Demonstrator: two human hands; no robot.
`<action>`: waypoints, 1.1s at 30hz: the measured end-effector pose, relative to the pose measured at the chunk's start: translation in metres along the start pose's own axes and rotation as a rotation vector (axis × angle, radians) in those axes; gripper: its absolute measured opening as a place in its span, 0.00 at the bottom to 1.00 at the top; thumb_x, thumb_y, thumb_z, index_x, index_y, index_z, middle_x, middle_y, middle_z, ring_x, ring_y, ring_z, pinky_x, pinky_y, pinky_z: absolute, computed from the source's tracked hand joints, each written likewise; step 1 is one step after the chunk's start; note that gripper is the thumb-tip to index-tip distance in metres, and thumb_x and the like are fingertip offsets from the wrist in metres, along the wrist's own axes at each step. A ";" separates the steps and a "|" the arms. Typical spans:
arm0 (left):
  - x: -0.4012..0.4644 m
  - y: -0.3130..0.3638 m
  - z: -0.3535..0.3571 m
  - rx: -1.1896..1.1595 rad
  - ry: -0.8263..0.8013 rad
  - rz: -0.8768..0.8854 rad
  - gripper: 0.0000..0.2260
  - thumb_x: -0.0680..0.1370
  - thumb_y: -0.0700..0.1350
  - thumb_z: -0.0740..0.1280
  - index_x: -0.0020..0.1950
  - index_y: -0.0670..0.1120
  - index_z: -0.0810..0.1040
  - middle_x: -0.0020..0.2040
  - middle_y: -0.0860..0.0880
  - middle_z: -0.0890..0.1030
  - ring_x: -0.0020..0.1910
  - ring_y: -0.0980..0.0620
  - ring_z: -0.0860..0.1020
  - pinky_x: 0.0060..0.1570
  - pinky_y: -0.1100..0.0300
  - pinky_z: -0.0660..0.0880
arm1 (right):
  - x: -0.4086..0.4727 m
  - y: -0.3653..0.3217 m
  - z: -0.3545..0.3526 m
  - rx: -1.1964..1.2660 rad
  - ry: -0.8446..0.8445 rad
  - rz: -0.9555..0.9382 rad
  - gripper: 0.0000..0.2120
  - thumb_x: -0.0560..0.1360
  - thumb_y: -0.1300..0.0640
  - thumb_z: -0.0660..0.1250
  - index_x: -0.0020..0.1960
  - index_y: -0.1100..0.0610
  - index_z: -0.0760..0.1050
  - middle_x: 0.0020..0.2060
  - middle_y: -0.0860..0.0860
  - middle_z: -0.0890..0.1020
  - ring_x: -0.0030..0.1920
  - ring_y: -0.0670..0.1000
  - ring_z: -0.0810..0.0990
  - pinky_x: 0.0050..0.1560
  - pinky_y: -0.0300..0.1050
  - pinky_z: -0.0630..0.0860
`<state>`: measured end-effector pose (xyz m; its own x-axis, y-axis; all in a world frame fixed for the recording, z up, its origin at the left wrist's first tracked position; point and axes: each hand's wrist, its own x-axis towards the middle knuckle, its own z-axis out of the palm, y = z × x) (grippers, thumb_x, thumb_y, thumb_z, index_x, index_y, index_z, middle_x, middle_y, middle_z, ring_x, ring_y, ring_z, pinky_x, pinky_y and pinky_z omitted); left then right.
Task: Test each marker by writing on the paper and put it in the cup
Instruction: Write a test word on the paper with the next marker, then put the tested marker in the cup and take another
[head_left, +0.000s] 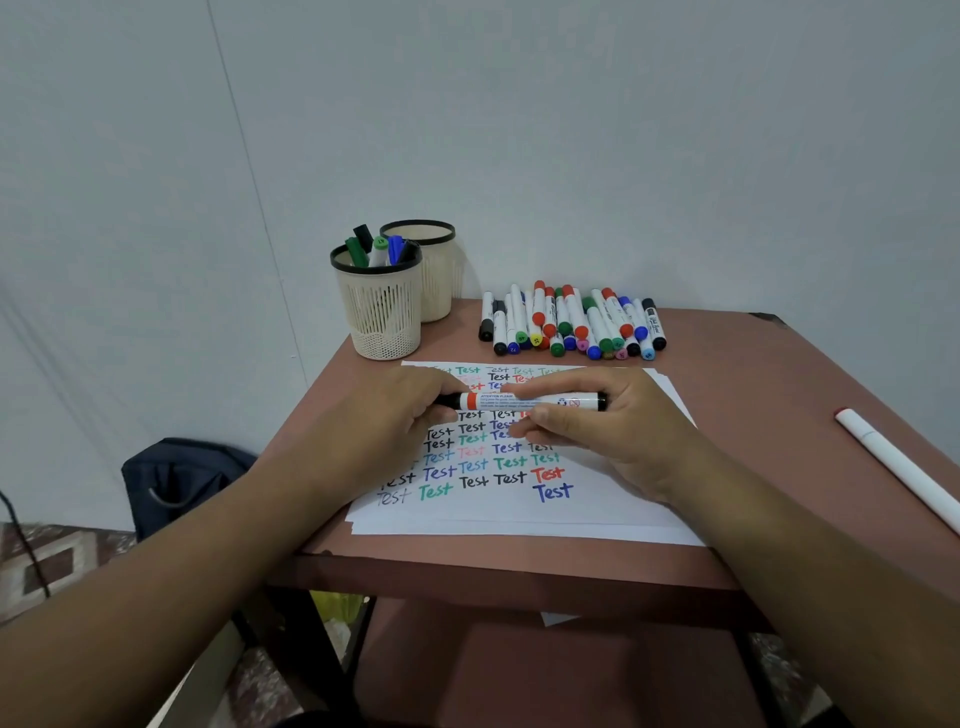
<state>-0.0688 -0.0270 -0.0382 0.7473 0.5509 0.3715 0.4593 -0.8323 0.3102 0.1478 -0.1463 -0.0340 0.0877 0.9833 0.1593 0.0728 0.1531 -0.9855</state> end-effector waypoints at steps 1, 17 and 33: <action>0.000 -0.001 0.001 0.004 0.000 0.004 0.10 0.83 0.41 0.63 0.61 0.47 0.81 0.46 0.60 0.75 0.43 0.67 0.71 0.45 0.74 0.65 | 0.000 0.000 0.000 -0.065 0.021 -0.022 0.11 0.73 0.60 0.75 0.54 0.54 0.86 0.50 0.55 0.88 0.53 0.55 0.87 0.56 0.47 0.84; 0.004 -0.016 0.003 -0.229 -0.015 -0.197 0.27 0.78 0.63 0.66 0.75 0.61 0.65 0.69 0.62 0.71 0.67 0.61 0.69 0.62 0.61 0.70 | 0.016 -0.006 -0.007 -1.307 0.016 -0.148 0.27 0.84 0.50 0.64 0.77 0.31 0.61 0.52 0.44 0.73 0.47 0.44 0.71 0.48 0.41 0.70; 0.038 -0.025 0.011 -0.008 0.053 -0.456 0.19 0.76 0.61 0.68 0.59 0.51 0.79 0.54 0.54 0.80 0.51 0.56 0.77 0.49 0.57 0.77 | 0.151 -0.076 0.014 -0.817 0.261 -0.469 0.45 0.77 0.62 0.71 0.82 0.40 0.49 0.45 0.52 0.83 0.33 0.42 0.79 0.35 0.29 0.72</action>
<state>-0.0463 0.0143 -0.0415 0.4439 0.8636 0.2391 0.7318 -0.5034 0.4593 0.1415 -0.0076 0.0641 0.0844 0.7722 0.6298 0.8136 0.3115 -0.4909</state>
